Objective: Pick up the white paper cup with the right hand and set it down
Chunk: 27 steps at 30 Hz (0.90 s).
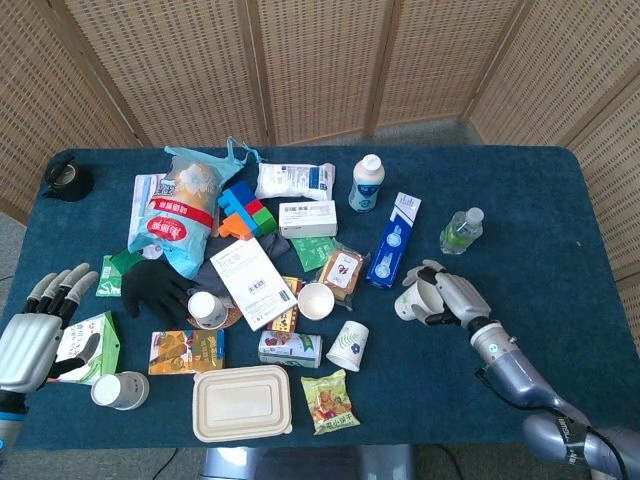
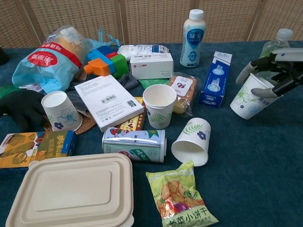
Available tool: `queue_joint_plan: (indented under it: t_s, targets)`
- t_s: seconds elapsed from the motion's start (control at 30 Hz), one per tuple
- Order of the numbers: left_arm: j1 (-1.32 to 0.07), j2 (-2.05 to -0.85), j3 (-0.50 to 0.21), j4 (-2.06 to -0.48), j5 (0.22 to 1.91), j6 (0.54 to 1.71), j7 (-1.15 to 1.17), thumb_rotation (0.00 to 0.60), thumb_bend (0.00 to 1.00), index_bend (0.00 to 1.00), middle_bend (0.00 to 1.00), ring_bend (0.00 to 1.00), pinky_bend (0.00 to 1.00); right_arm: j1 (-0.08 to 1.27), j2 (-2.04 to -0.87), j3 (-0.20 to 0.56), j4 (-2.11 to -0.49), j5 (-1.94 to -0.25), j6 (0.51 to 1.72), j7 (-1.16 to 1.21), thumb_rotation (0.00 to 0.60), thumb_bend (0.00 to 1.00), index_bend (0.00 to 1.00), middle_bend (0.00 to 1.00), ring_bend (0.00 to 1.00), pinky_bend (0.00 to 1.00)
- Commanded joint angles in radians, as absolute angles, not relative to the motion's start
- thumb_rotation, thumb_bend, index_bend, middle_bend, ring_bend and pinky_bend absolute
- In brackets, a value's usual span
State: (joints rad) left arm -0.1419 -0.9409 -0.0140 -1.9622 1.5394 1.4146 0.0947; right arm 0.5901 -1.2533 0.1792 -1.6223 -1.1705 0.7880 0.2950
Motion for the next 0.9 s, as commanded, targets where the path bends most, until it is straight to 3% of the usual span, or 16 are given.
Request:
queue_joint_plan:
  t_s: [0.03, 0.3, 0.5, 0.63, 0.73, 0.9]
  targets:
    - [-0.142, -0.94, -0.015, -1.964, 1.54, 1.416, 0.095, 0.6, 0.45, 0.0, 0.05, 0.0, 0.0, 0.569, -1.262, 0.203, -1.522, -1.273, 0.717, 0.574, 0.6, 0.48, 0.3, 0.24, 0.07, 0.46]
    - [-0.143, -0.937, -0.015, -1.974, 1.545, 1.417, 0.104, 0.6, 0.45, 0.0, 0.05, 0.0, 0.0, 0.554, -1.312, 0.167, -1.363, -1.416, 0.742, 0.859, 0.6, 0.46, 0.29, 0.24, 0.07, 0.41]
    - [-0.142, -0.935, -0.013, -1.979, 1.547, 1.417, 0.109, 0.6, 0.45, 0.0, 0.05, 0.0, 0.0, 0.553, -1.329, 0.114, -1.285, -1.48, 0.76, 0.934, 0.6, 0.45, 0.25, 0.21, 0.0, 0.18]
    - [-0.144, -0.936, -0.014, -1.981, 1.55, 1.418, 0.11, 0.6, 0.45, 0.0, 0.05, 0.0, 0.0, 0.556, -1.313, 0.086, -1.28, -1.504, 0.767, 0.931, 0.6, 0.44, 0.12, 0.1, 0.0, 0.01]
    - [-0.145, -0.937, -0.014, -1.981, 1.557, 1.42, 0.11, 0.6, 0.45, 0.0, 0.05, 0.0, 0.0, 0.554, -1.293, 0.081, -1.292, -1.504, 0.786, 0.894, 0.6, 0.44, 0.05, 0.05, 0.0, 0.0]
    - [-0.146, -0.94, -0.013, -1.982, 1.566, 1.421, 0.108, 0.6, 0.45, 0.0, 0.05, 0.0, 0.0, 0.555, -1.247, 0.08, -1.342, -1.476, 0.794, 0.762, 0.6, 0.44, 0.03, 0.03, 0.0, 0.0]
